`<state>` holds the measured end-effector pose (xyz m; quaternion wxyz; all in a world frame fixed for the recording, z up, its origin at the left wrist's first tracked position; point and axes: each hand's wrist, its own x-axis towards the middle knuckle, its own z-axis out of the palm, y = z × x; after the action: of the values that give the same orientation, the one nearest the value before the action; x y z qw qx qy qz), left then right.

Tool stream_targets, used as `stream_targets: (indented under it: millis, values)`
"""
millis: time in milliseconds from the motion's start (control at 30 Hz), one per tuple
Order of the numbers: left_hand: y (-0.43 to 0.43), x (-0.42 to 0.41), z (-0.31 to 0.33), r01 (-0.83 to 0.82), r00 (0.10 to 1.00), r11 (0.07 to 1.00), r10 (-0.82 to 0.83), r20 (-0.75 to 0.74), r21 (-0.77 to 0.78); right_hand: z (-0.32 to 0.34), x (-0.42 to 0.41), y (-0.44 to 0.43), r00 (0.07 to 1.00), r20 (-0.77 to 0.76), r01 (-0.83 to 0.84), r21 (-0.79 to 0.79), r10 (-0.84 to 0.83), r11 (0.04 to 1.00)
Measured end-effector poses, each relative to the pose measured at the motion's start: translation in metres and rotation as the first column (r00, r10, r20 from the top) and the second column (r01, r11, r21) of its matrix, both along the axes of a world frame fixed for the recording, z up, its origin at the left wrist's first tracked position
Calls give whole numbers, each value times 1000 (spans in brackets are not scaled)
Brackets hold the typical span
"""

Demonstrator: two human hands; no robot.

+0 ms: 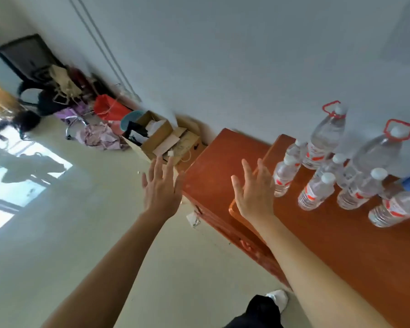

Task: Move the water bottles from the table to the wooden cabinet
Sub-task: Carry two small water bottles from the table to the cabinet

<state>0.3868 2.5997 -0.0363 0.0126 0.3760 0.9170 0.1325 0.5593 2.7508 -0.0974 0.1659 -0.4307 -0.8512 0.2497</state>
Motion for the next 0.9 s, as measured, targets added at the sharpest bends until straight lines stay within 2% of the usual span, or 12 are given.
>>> stream_targets:
  millis: [100, 200, 333, 400, 500, 533, 567, 633, 667, 700, 800, 900]
  values:
    - [-76, -42, 62, -93, 982, 990, 109, -155, 105, 64, -62, -39, 983, -108, -131, 145, 148, 981]
    - [-195, -70, 114, -168, 911, 956, 243, -332, 240, 126, -135, -126, 918, -217, -257, 310, 332, 915]
    - [-393, -86, 158, -367, 724, 893, 450, -523, 260, 190, -222, -303, 739, -319, -414, 480, 593, 774]
    - [-474, -82, 174, -472, 647, 836, 544, -534, 280, 208, -249, -386, 661, -316, -487, 510, 681, 709]
    - [-601, -67, 186, -640, 470, 703, 678, -565, 311, 225, -279, -517, 477, -302, -593, 582, 825, 556]
    - [-659, -56, 192, -690, 383, 634, 730, -566, 350, 234, -288, -579, 385, -267, -650, 602, 884, 464]
    - [-672, -53, 196, -708, 360, 616, 734, -576, 344, 235, -291, -592, 356, -274, -636, 630, 893, 447]
    - [-729, -37, 199, -769, 258, 526, 774, -578, 362, 241, -299, -654, 246, -275, -642, 672, 929, 369]
    - [-769, -23, 198, -811, 190, 451, 805, -562, 371, 241, -303, -703, 173, -258, -661, 685, 951, 306]
    - [-787, -19, 196, -838, 141, 399, 817, -559, 372, 241, -306, -724, 139, -248, -662, 697, 959, 276]
    - [-865, -3, 180, -884, 23, 267, 845, -535, 384, 234, -320, -823, -17, -180, -669, 733, 984, 123]
    - [-925, -6, 164, -919, -58, 160, 849, -525, 361, 223, -345, -906, -132, -153, -661, 750, 979, 28]
